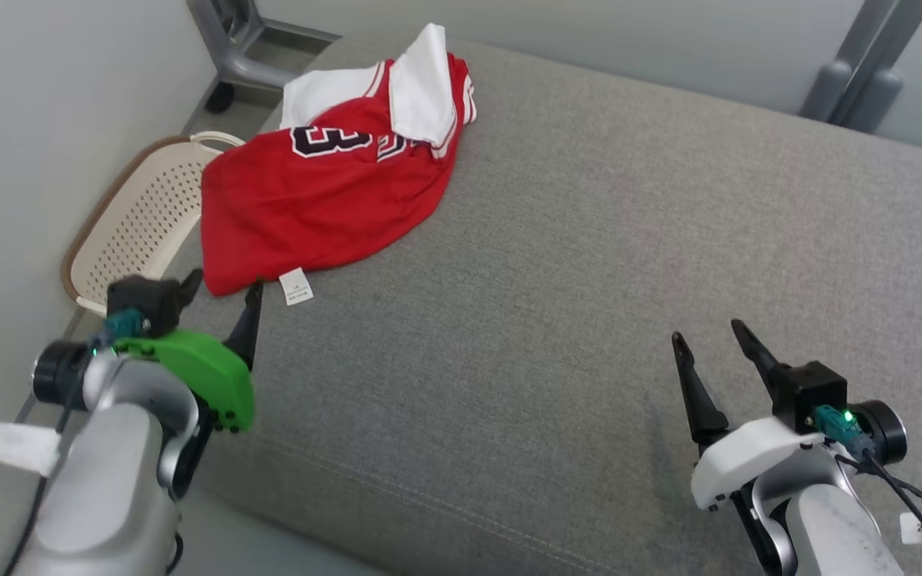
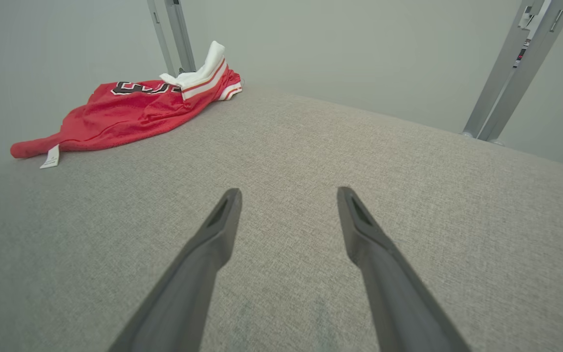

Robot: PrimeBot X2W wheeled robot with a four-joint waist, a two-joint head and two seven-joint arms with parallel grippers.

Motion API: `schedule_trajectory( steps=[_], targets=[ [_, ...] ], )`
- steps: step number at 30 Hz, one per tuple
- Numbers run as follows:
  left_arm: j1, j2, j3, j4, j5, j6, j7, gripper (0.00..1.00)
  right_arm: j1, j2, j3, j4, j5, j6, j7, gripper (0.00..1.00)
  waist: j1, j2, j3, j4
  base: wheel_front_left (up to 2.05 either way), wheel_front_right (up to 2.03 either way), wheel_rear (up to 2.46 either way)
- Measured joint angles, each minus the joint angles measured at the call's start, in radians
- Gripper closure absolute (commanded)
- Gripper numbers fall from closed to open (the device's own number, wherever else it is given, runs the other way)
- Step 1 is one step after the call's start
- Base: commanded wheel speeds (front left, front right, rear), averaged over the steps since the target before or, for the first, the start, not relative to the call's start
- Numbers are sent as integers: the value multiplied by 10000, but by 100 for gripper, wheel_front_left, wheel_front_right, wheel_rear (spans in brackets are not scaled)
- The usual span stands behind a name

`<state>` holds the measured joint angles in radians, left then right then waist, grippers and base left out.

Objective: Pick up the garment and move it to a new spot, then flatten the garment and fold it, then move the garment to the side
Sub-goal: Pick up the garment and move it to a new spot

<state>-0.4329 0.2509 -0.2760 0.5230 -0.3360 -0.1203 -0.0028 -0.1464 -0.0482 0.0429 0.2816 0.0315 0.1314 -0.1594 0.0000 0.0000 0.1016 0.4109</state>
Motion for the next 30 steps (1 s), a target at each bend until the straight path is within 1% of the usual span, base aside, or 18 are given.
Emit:
schedule_trajectory(
  steps=[2,3,7,13,20,24,28,29,30],
  targets=[
    [-739,10,-54,499,-293,-31,272,0,-113,-4,81,-336,-182,0,192,0,0,0,323,-148,0,0,0],
    [-1362,21,-82,886,-474,-42,376,0,-244,2,127,-654,-303,0,359,0,0,0,645,-327,0,0,0],
    [-2726,61,-278,1578,-738,-75,654,0,-498,-4,201,-1365,-562,0,631,0,0,0,1334,-697,0,0,0],
    [-4113,123,-1058,2583,-1139,-86,1292,0,-655,-4,288,-2276,-878,0,961,0,1,0,2412,-1238,0,0,0],
    [-4990,374,-1964,3384,-1737,-88,2128,0,-605,-6,203,-2878,-1003,0,1114,0,2,0,3491,-1755,0,0,0],
    [-5153,568,-2182,3743,-1848,-88,2314,0,-577,-6,215,-2940,-995,0,1126,0,2,0,3780,-1981,0,0,0],
    [-5418,738,-2316,4123,-1914,-88,2146,0,-572,-6,297,-2945,-953,0,1122,0,1,0,3979,-2290,0,0,0],
    [-5462,759,-2320,4209,-1914,-88,2015,24,-572,-6,309,-2938,-947,0,1120,0,2,0,4005,-2354,0,0,0],
    [-5491,771,-2332,4295,-1912,-88,1896,79,-572,-6,313,-2922,-936,0,1097,0,2,0,4021,-2415,0,0,0]
  ],
)
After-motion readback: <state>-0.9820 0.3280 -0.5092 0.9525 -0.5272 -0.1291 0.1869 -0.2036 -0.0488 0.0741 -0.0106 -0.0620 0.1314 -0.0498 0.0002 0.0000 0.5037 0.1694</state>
